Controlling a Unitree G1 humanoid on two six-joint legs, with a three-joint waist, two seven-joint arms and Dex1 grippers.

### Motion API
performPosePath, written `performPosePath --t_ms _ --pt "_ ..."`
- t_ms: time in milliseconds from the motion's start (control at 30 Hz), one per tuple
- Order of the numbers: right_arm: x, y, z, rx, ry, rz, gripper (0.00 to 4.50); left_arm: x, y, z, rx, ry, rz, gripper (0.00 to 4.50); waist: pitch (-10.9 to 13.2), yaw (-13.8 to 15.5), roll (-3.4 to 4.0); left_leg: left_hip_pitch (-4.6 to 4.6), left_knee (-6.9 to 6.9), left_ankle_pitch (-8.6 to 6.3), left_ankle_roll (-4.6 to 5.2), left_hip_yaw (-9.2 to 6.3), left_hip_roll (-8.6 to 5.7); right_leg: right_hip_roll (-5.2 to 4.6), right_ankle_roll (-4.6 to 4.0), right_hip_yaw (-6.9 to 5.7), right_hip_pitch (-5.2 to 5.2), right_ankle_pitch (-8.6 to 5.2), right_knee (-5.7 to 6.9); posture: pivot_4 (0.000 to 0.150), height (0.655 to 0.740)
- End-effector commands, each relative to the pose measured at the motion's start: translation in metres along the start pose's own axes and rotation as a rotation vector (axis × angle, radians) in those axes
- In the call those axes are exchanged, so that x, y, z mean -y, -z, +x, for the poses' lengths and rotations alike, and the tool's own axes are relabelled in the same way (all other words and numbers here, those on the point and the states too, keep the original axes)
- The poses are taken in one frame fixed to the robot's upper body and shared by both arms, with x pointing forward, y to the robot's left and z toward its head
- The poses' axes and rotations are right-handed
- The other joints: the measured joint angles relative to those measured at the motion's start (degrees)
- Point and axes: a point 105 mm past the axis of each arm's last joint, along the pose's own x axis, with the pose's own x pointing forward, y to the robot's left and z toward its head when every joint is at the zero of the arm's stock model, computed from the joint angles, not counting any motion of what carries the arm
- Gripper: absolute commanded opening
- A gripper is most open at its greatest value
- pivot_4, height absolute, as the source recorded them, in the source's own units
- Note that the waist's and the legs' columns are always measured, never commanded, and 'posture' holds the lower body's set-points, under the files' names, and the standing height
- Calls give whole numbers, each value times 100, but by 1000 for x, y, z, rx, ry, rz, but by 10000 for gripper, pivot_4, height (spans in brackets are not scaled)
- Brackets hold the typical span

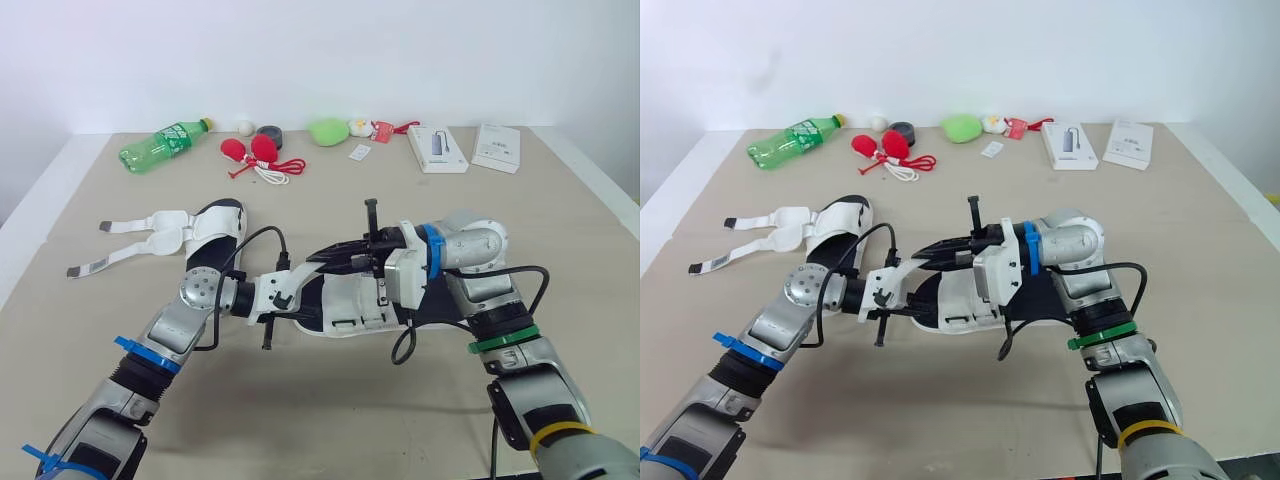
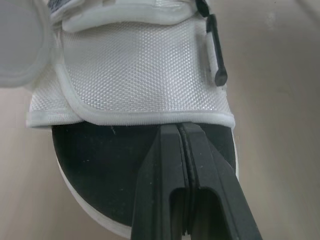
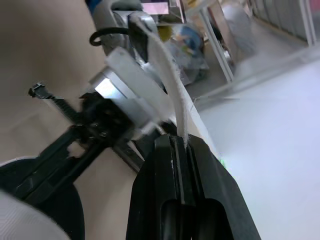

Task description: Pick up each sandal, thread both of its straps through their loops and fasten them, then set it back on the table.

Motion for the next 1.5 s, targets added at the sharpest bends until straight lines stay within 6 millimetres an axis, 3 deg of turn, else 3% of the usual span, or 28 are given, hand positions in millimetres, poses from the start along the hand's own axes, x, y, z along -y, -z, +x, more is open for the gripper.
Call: performPosePath --t_ms 33,67,100,200,300,367,467,600,700,800,967,1033,1167,1233,1500 --pt "-3 -8 -3 38 -59 -152 389 9 9 4 -30 43 -40 0 0 3 0 0 0 0 0 1 0 -1 -3 0 0 1 0 1500 7400" --pt "-6 -8 -4 49 -80 -177 389 9 9 4 -31 42 -41 0 0 4 0 0 -1 0 0 2 0 -1 -7 2 -1 1 0 1500 7400" --pt "-8 -9 -6 61 -89 -190 3566 9 9 4 -32 41 -42 0 0 5 0 1 -2 0 1 2 -1 -1 -8 2 0 0 0 1500 7400" --pt "-14 -7 -10 64 -119 -200 13928 9 9 4 -34 39 -45 0 0 11 0 2 -3 -2 2 -1 1 -12 -14 3 1 -3 0 1500 7400" --pt "-10 -5 -15 57 -80 -189 27104 8 10 3 -39 41 -46 0 0 16 0 5 -3 -2 2 -4 3 -15 -18 2 3 -3 1 1500 7400" --pt "-3 -3 -19 43 -36 -91 37227 8 11 3 -41 41 -46 0 0 16 0 10 -3 -1 2 -2 4 -16 -22 4 4 -2 4 1500 7400" --pt "5 -6 -25 34 24 51 43792 9 11 3 -40 44 -46 0 0 22 0 10 -3 -1 2 -3 6 -17 -25 7 5 -2 6 1500 7400" --pt "-8 -17 -43 -37 -20 270 44514 10 10 4 -38 49 -47 0 0 96 1 10 -4 -1 2 -5 7 -22 -31 7 4 -6 7 1500 7400" --pt "-22 -19 -62 -151 -2 600 44514 10 10 4 -37 52 -49 0 0 116 1 5 -8 -3 3 -12 5 -28 -33 0 4 -13 7 1500 7400" --pt "-47 -39 -77 -211 -23 1094 44514 8 11 3 -37 45 -58 0 0 115 6 5 -8 -3 3 -10 3 -39 -37 -11 3 -12 6 1500 7400" --pt "-57 -70 -67 -189 0 1535 44514 6 10 2 -36 41 -64 0 -3 65 4 23 -4 -1 1 -3 12 -40 -17 -27 13 -20 5 1500 7400" --pt "-63 -70 -59 -218 48 1707 44514 6 9 2 -34 41 -66 0 -2 75 1 23 -4 5 3 -4 12 -37 -12 -27 13 -16 5 1500 7400" --pt "-76 -63 -50 -280 84 1873 44514 8 9 2 -32 45 -68 0 -2 76 -2 19 -2 16 2 1 20 -34 -6 -27 14 -10 4 1500 7400" --pt "-85 -46 -43 -324 176 1963 44514 8 8 4 -29 46 -68 0 -7 80 -14 12 -2 16 2 6 19 -32 1 -19 9 -8 -1 1500 7400" --pt "-92 -36 -13 -350 193 2037 44514 8 7 4 -26 48 -72 0 -7 82 -14 -24 0 15 5 -7 17 -9 20 -6 -9 -14 -7 1500 7400"
